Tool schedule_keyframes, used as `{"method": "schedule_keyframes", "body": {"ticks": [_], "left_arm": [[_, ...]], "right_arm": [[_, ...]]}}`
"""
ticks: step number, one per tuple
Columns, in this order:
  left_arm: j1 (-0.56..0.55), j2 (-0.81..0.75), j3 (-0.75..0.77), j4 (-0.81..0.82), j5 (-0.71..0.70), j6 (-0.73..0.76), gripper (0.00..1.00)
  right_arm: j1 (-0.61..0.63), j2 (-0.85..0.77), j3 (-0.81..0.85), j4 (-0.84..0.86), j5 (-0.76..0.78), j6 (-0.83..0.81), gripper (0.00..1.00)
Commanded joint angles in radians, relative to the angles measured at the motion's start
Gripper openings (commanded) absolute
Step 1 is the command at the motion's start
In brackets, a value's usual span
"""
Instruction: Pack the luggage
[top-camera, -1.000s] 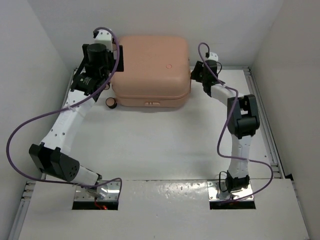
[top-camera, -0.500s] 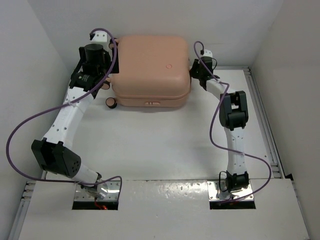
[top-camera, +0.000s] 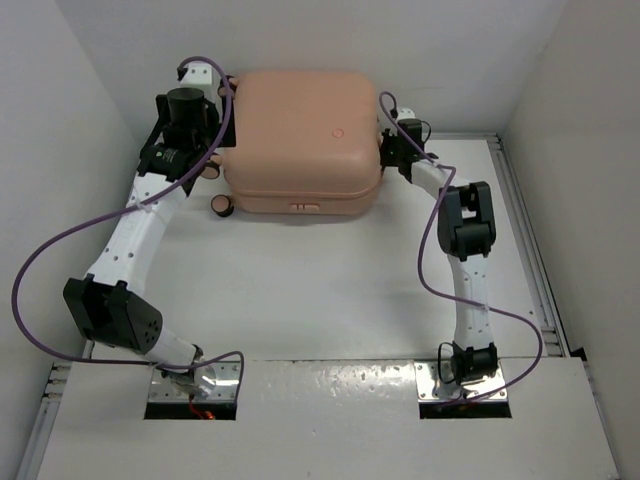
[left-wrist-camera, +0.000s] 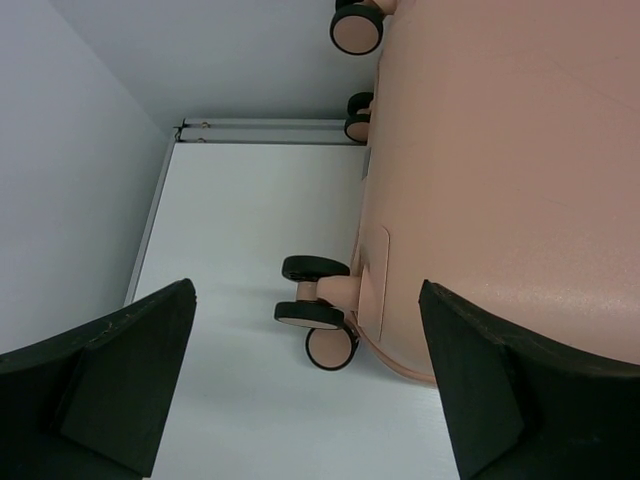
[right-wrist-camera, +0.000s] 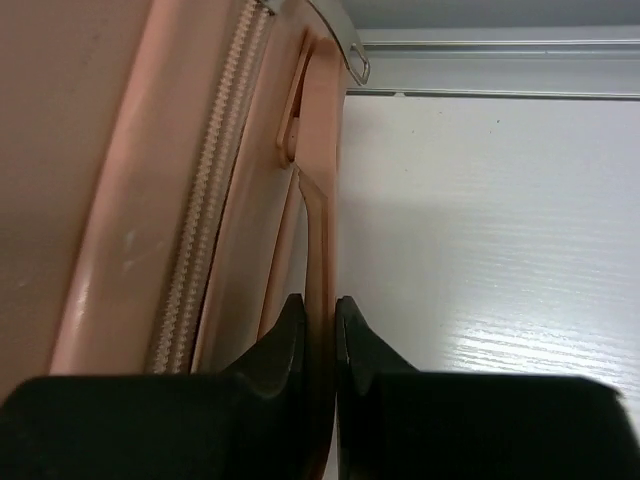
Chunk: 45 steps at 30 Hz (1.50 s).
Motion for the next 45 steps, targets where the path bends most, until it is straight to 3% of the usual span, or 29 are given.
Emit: {"method": "schedule_keyframes", "body": {"ticks": [1,4,9,14,16,18,19,20,24,27,29,31,33,35,37,41,44,45], "left_arm": [[0.01,-0.017,0.0,0.025,0.007,-0.002,1.0],[0.01,-0.017,0.0,0.025,0.018,-0.002,1.0],[0.019,-0.06,-0.032,0.025,0.018,-0.014,1.0],[0.028,-0.124,-0.101,0.025,0.009,-0.025,1.0],[0.038,-0.158,-0.115,0.016,0.019,-0.034,1.0],[0.047,-0.178,-0.124,0.002,0.048,-0.034,1.0],[0.047,-0.187,-0.124,-0.007,0.099,-0.023,1.0],[0.047,-0.209,-0.124,-0.007,0.129,-0.013,1.0],[0.047,-0.272,-0.114,0.002,0.373,0.111,1.0],[-0.028,-0.281,-0.088,-0.009,0.585,0.173,1.0],[-0.12,-0.249,-0.058,-0.078,0.697,0.194,0.95],[-0.232,-0.249,-0.092,-0.112,0.752,0.242,0.86],[-0.316,-0.259,-0.144,-0.121,0.733,0.268,0.78],[-0.435,-0.25,-0.219,-0.15,0.681,0.308,0.76],[-0.534,-0.224,-0.219,-0.179,0.653,0.317,0.75],[-0.625,-0.065,-0.129,-0.256,0.618,0.29,0.65],[-0.657,0.035,-0.098,-0.241,0.618,0.268,0.63],[-0.666,0.056,-0.098,-0.241,0.608,0.268,0.61]], "right_arm": [[0.013,-0.031,-0.062,-0.142,-0.037,-0.049,0.0],[0.017,-0.098,-0.128,-0.167,-0.072,-0.05,0.0],[0.037,-0.403,-0.555,0.028,-0.169,0.05,0.0],[0.16,-0.689,-0.873,0.045,-0.045,0.384,0.0],[0.201,-0.816,-0.908,0.001,0.003,0.522,0.19],[0.273,-0.871,-0.967,0.008,0.038,0.661,0.48],[0.299,-0.954,-1.004,0.046,0.054,0.679,0.57],[0.313,-0.979,-1.018,0.089,0.066,0.691,0.6],[0.308,-1.153,-1.096,0.122,0.091,0.629,0.66],[0.269,-1.302,-1.168,0.096,0.089,0.543,0.67],[0.228,-1.432,-1.2,0.08,0.104,0.443,0.67],[0.19,-1.54,-1.271,0.082,0.106,0.309,0.61],[0.154,-1.579,-1.314,0.06,0.124,0.218,0.58],[0.084,-1.617,-1.342,-0.023,0.114,0.141,0.58],[0.038,-1.628,-1.357,-0.055,0.1,0.119,0.6],[-0.044,-1.628,-1.376,-0.17,0.078,0.113,0.62],[-0.128,-1.623,-1.389,-0.188,-0.05,0.098,0.78],[-0.136,-1.614,-1.383,-0.212,-0.078,0.093,0.78]]}}
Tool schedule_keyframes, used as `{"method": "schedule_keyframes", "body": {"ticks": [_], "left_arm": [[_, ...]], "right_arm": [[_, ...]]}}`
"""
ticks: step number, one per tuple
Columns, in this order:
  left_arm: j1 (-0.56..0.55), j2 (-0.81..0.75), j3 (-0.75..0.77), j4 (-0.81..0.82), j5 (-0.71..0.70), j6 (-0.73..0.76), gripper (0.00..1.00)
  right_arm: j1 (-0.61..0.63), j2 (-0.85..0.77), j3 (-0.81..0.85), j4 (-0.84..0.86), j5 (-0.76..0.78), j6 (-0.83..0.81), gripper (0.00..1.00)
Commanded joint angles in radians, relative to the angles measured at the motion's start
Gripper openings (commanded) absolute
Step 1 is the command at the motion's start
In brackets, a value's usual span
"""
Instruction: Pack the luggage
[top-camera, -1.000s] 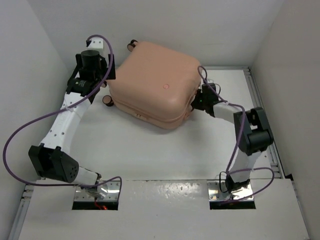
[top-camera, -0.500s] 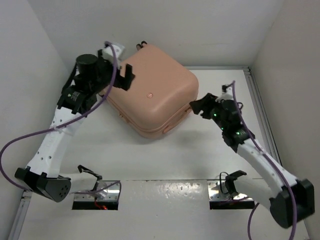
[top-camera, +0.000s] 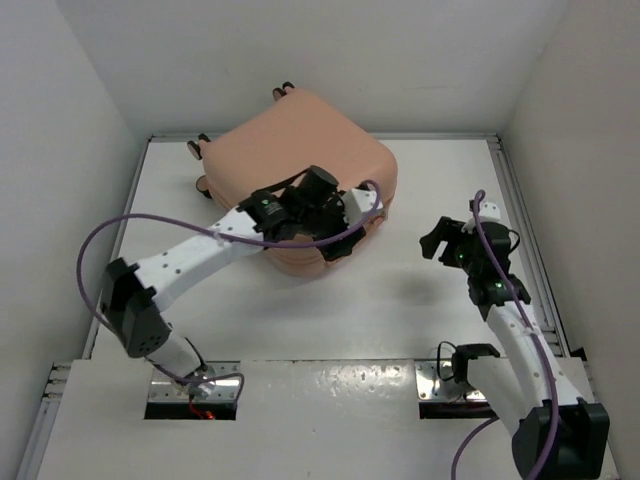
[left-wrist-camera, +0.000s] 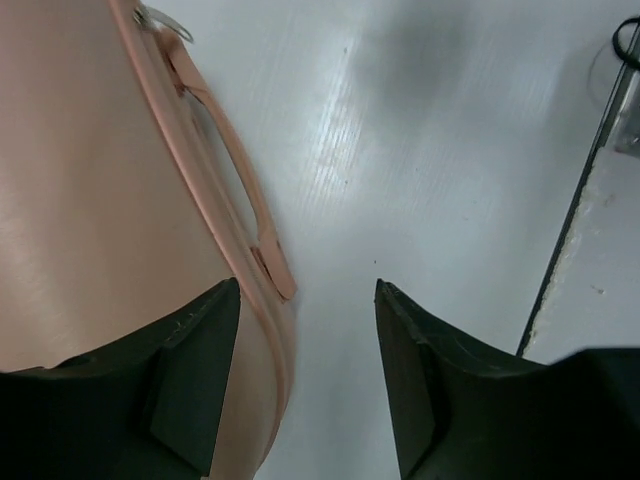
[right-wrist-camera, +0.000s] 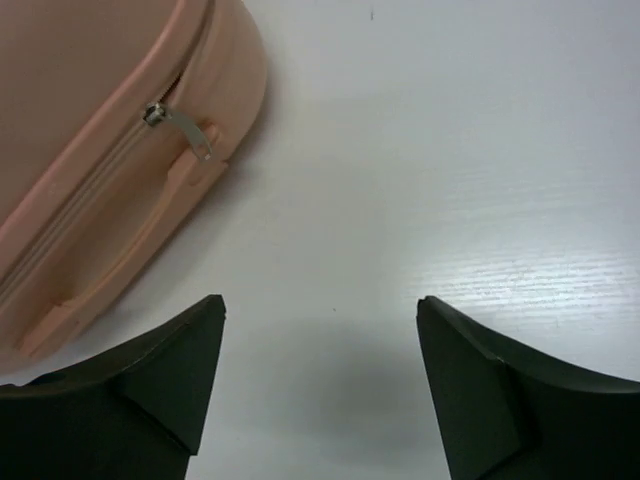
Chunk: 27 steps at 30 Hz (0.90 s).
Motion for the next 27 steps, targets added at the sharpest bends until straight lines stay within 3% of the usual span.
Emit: {"method": "schedule_keyframes", "body": {"ticks": [1,5,10,14,22,26,27], "left_arm": [[-0.034,0.065,0.046,-0.005,-0.03,-0.016,0.61],[-0.08,0.166,0.055,0.049,-0.11,-0.065,0.61],[-0.146,0.287,0.068,0.084,-0.214,-0.08,0.62],[-0.146,0.367,0.093,0.12,-0.338,-0.145,0.65],[-0.146,0.521,0.22,0.143,-0.576,-0.136,0.71],[-0.123,0.581,0.23,0.127,-0.566,-0.145,0.72],[-0.114,0.59,0.23,0.118,-0.547,-0.145,0.68]], "right_arm": [[-0.048,0.014,0.014,-0.058,-0.178,-0.063,0.8],[-0.192,0.036,0.042,-0.1,-0.324,-0.106,0.83],[-0.254,0.084,0.111,-0.191,-0.408,-0.166,0.89],[-0.309,0.19,0.208,-0.342,-0.418,-0.143,0.71],[-0.387,0.177,0.193,-0.29,-0.39,-0.202,0.74],[-0.41,0.189,0.192,-0.304,-0.406,-0.215,0.74],[-0.412,0.197,0.191,-0.301,-0.416,-0.218,0.76]]}}
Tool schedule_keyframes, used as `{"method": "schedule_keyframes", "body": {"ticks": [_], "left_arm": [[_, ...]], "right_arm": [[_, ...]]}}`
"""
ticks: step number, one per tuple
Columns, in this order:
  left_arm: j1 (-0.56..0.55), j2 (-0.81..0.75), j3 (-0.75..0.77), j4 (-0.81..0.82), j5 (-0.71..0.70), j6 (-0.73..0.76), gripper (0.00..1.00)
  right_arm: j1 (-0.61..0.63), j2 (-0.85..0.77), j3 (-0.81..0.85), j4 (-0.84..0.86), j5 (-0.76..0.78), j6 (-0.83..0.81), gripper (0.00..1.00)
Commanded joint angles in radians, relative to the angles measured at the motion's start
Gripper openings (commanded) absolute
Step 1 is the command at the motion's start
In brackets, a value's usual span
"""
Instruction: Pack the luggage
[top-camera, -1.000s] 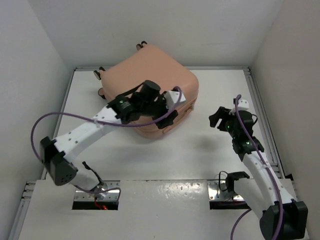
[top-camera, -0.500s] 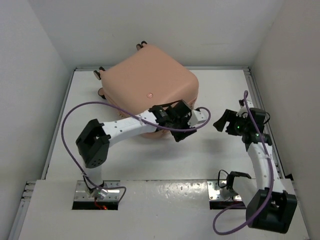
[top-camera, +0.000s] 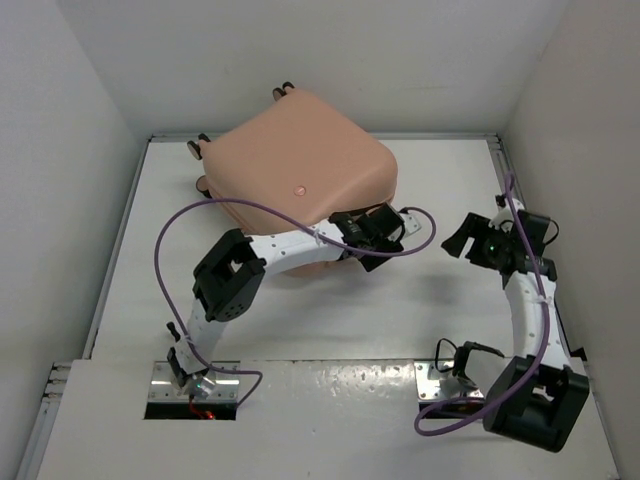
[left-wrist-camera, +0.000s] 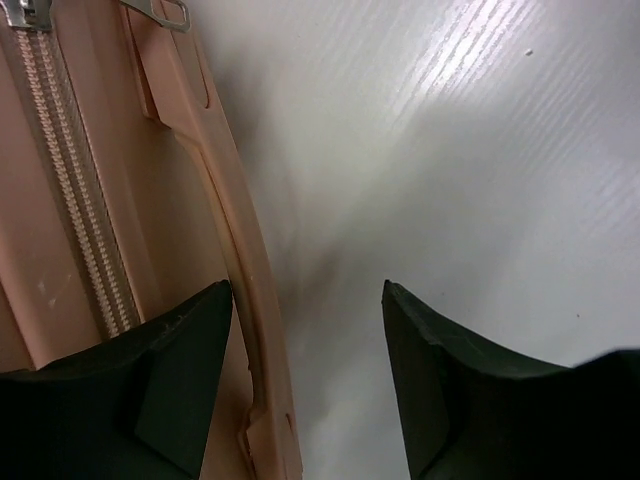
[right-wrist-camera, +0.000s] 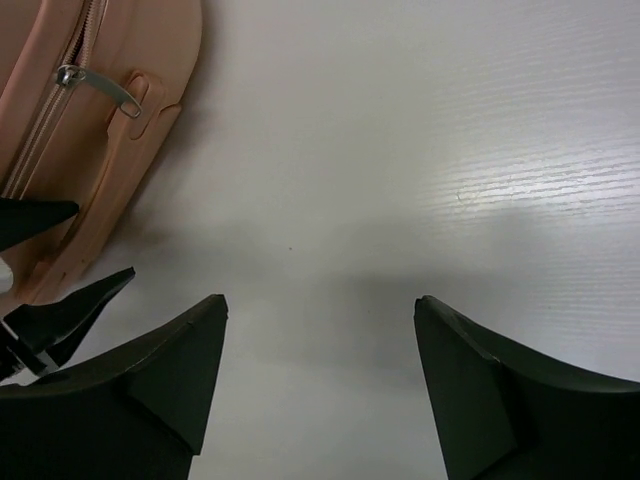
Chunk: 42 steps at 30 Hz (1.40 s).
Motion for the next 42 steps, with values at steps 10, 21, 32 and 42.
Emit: {"method": "schedule_keyframes", "body": {"ticks": [10,21,32,42], "left_arm": [[0.116,-0.004,-0.168,-0.01,0.125,-0.037,0.52],[0.117,-0.11,-0.447,0.054,0.094,-0.028,0.34],[0.195,-0.522,-0.794,0.195,0.404,0.195,0.06],[0.245,-0.502,-0.756,0.175,0.464,0.167,0.03]], "right_arm": [[-0.096,0.153,0.026,0.126,-0.33,-0.08,0.82],[-0.004,0.302,0.022,0.31,-0.361,0.0,0.79],[0.224,0.349,-0.205,0.898,-0.533,0.201,0.73],[0.531,0.488,-0.282,1.365,-0.406,0.431,0.49]]}}
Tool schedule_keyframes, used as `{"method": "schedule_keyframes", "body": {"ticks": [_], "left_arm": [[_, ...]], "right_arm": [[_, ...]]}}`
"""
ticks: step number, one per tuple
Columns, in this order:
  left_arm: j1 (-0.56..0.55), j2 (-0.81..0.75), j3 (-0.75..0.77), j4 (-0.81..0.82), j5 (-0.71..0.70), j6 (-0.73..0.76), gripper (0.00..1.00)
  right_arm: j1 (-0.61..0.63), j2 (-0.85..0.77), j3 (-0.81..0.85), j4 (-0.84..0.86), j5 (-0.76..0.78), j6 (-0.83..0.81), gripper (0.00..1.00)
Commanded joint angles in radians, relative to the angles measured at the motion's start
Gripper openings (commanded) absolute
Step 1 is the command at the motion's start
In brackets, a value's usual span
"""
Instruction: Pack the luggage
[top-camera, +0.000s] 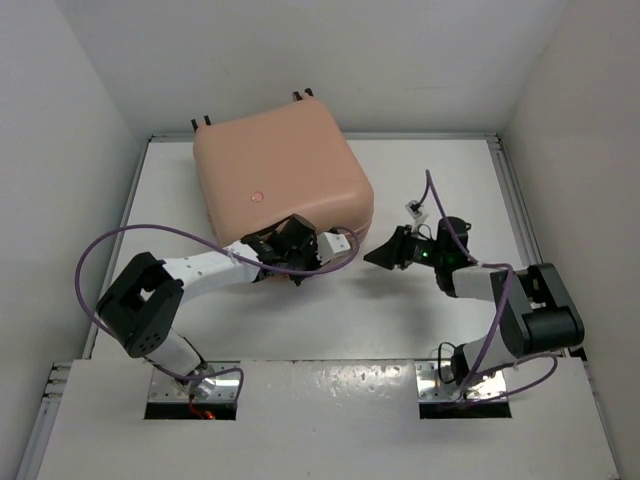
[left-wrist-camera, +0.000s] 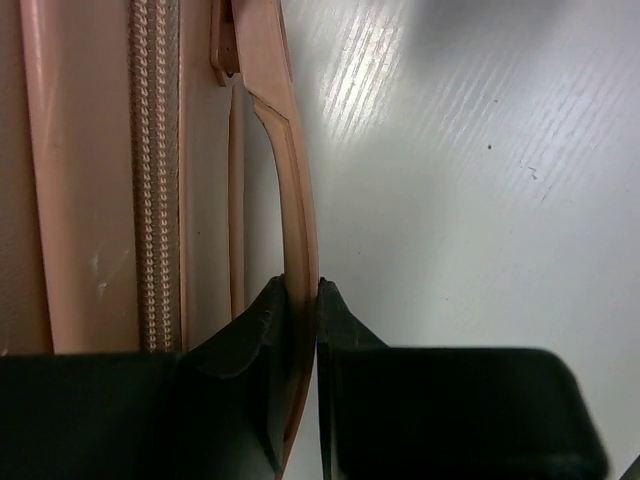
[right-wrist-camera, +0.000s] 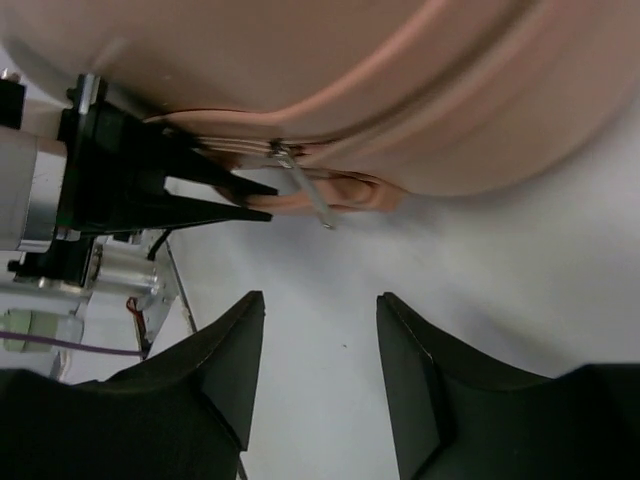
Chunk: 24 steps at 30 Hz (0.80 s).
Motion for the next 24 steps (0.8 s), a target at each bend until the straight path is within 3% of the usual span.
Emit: {"method": "schedule_keyframes", "body": {"ticks": [1,10,14,15,17,24], "left_arm": [[0.022,0.02,0.007,-0.095,0.07,-0.033,0.03],[0.031,-0.023,-0.012,-0.086,0.112,-0.033,0.02],[0.04,-0.034,-0.012,-0.086,0.132,-0.008,0.02],[0.04,-0.043,-0.012,-0.086,0.132,-0.008,0.02],[0.051,-0.043,-0.012,-0.095,0.142,0.001,0.02],[0.071,-0.023,-0.003,-0.105,0.142,0.001,0.02]], "right_arm": [[0.077,0.039,0.004,0.233,0.038,0.057,0.49],[0.074,0.17,0.066,0.375,-0.007,0.091,0.45],[0.076,0.228,0.097,0.459,-0.073,0.079,0.52],[0.076,0.248,0.111,0.473,-0.116,0.079,0.62],[0.083,0.271,0.131,0.511,-0.148,0.073,0.69],[0.106,0.358,0.188,0.582,-0.196,0.071,0.68]]}}
